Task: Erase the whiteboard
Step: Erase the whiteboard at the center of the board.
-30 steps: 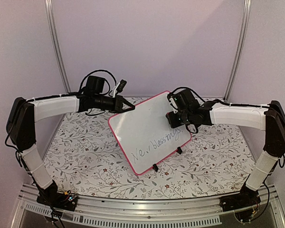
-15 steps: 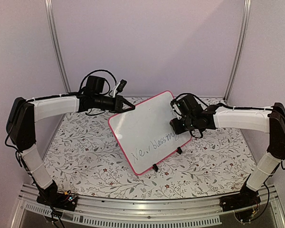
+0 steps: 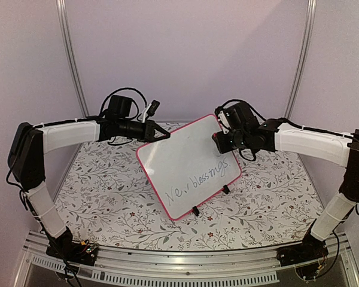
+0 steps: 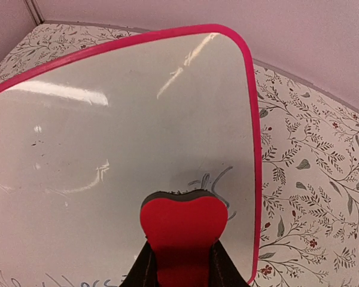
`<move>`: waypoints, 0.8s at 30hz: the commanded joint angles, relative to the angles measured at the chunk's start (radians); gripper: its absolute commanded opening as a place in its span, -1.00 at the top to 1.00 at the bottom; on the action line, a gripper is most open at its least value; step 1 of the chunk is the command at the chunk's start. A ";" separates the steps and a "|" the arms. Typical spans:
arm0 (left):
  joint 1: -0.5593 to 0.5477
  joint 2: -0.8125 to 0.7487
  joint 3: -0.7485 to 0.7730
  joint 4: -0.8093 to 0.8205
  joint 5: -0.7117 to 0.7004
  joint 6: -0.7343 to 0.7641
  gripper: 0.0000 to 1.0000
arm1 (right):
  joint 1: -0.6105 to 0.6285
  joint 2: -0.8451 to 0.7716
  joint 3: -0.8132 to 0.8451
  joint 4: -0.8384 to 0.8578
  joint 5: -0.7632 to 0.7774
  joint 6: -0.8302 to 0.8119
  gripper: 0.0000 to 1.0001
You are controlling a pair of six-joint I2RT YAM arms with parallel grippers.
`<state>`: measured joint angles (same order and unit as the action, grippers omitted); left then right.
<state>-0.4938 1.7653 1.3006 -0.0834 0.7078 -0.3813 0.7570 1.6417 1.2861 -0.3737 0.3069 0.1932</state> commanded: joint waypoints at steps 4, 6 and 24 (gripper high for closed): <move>-0.023 -0.004 -0.001 -0.009 -0.025 0.046 1.00 | -0.023 0.076 0.121 0.005 0.042 -0.041 1.00; -0.023 -0.004 -0.001 -0.009 -0.024 0.046 1.00 | -0.028 0.095 0.140 0.004 0.040 -0.048 1.00; -0.022 -0.004 -0.001 -0.008 -0.024 0.048 1.00 | -0.054 0.123 0.056 0.022 0.018 -0.030 1.00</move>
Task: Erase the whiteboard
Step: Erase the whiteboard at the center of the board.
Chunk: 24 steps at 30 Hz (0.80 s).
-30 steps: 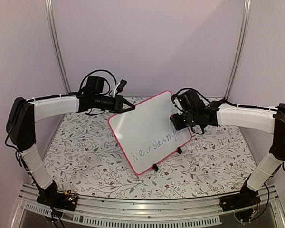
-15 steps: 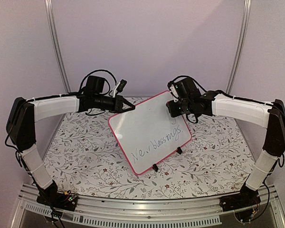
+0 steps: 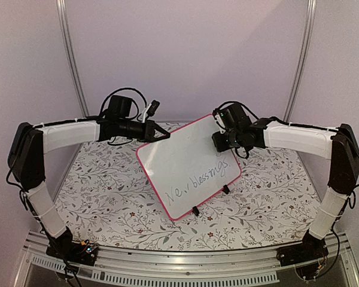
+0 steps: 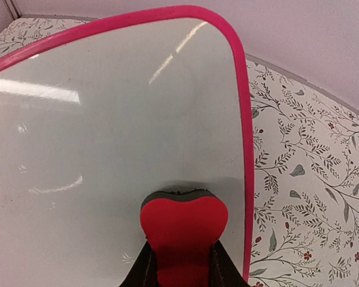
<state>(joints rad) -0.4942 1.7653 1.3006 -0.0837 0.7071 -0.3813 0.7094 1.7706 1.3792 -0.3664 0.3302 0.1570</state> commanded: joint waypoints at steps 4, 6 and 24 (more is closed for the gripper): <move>-0.022 -0.006 -0.001 -0.008 -0.023 0.047 1.00 | -0.007 -0.015 -0.069 0.029 -0.023 0.015 1.00; -0.021 -0.006 -0.001 -0.008 -0.024 0.047 1.00 | -0.007 -0.018 -0.081 0.034 -0.026 0.019 1.00; -0.022 -0.004 -0.001 -0.008 -0.025 0.047 1.00 | -0.006 -0.062 -0.151 0.029 -0.046 0.040 1.00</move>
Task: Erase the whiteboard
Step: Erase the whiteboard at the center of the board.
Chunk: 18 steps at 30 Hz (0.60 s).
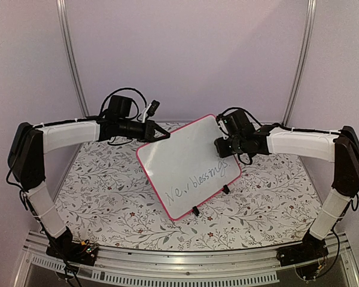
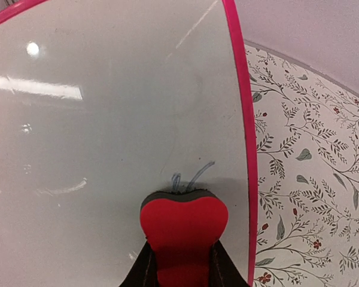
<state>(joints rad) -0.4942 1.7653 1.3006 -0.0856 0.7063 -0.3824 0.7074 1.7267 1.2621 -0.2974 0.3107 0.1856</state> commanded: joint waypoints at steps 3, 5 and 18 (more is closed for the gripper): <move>-0.021 -0.003 -0.001 -0.006 -0.024 0.049 1.00 | -0.005 -0.028 -0.049 -0.037 -0.028 0.015 1.00; -0.022 -0.003 -0.001 -0.005 -0.024 0.049 1.00 | -0.004 -0.034 -0.056 -0.036 -0.033 0.020 1.00; -0.021 -0.003 -0.001 -0.007 -0.024 0.049 1.00 | -0.001 -0.048 -0.100 -0.036 -0.047 0.034 1.00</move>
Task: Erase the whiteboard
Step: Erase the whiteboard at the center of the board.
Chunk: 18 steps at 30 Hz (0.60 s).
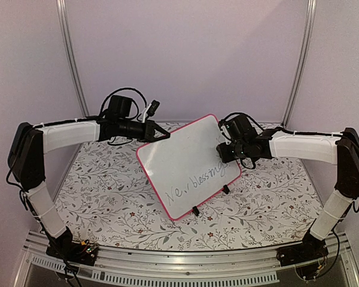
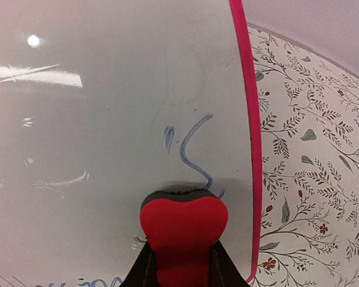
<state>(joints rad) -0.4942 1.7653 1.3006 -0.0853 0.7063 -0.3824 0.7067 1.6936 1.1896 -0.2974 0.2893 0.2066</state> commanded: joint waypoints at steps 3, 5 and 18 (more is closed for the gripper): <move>-0.022 -0.002 -0.001 -0.007 -0.024 0.049 1.00 | 0.003 -0.018 -0.034 -0.038 -0.024 0.015 1.00; -0.021 -0.005 -0.001 -0.006 -0.024 0.049 1.00 | 0.006 -0.021 -0.035 -0.041 -0.020 0.014 1.00; -0.021 -0.004 -0.001 -0.006 -0.024 0.048 1.00 | 0.019 -0.043 -0.072 -0.048 -0.008 0.025 1.00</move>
<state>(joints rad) -0.4942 1.7653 1.3006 -0.0849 0.7063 -0.3820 0.7174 1.6711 1.1427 -0.3141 0.2852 0.2203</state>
